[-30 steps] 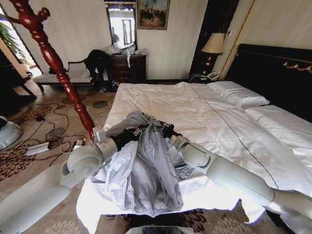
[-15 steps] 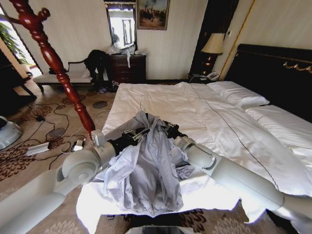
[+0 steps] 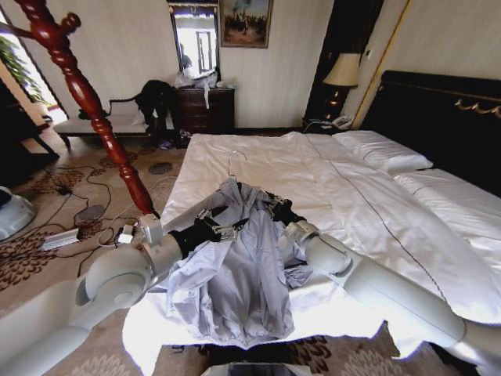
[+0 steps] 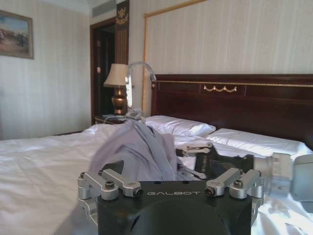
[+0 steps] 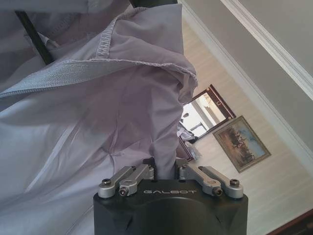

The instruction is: Pick up the clothes from the bed and hang them on the clothes hanger.

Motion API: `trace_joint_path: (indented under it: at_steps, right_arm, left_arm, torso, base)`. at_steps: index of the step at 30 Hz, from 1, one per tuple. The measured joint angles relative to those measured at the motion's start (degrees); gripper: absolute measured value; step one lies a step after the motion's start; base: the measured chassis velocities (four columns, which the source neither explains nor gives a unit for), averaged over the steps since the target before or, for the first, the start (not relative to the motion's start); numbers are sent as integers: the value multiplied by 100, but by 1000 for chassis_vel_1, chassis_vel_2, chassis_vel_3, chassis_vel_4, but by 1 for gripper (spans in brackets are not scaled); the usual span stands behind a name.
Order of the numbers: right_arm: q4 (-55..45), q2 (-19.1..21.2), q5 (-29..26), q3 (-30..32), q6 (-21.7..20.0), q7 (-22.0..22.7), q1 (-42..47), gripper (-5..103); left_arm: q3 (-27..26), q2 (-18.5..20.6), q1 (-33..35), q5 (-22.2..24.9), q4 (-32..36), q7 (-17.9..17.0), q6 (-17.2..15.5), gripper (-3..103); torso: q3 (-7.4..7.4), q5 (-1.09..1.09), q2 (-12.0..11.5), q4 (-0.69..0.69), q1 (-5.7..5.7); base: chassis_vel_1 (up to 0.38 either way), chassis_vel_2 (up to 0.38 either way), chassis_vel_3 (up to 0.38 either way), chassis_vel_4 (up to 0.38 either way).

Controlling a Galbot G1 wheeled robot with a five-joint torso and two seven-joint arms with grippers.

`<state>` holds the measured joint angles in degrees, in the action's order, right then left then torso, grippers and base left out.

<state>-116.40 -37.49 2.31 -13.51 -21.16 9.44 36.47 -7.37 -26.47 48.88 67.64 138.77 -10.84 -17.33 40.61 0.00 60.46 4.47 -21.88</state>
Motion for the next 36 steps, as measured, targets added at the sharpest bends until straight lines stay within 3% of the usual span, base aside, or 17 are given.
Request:
trace_joint_path:
  at_steps: [5, 11, 20, 28, 36]
  right_arm:
    - [-49, 97, 302, 318, 121, -34, 384, 18]
    - [-39, 135, 527, 582, 216, -41, 712, 18]
    - [-100, 145, 568, 680, 254, -39, 827, 18]
    - [-125, 108, 650, 903, 303, -49, 1055, 18]
    - [-183, 130, 680, 920, 358, -49, 1073, 18]
  left_arm:
    - [-103, 54, 6, 53, 147, -91, 74, 100]
    - [-534, 253, -95, 723, 464, -176, -57, 100]
    - [-689, 382, -73, 597, 205, -149, -258, 100]
    - [-482, 416, 2, 253, -413, 578, -451, 98]
    - [-310, 369, -4, 193, -638, 890, -492, 88]
  torso:
    - [0, -1, 0, -1, 1]
    - [0, 0, 0, 0, 0]
    - [0, -1, 0, -1, 0]
    - [0, -1, 0, -2, 0]
    - [0, -1, 0, -1, 0]
  base:
    - [0, 0, 0, 0]
    - [0, 0, 0, 0]
    - [0, 0, 0, 0]
    - [0, 0, 0, 0]
    - [0, 0, 0, 0]
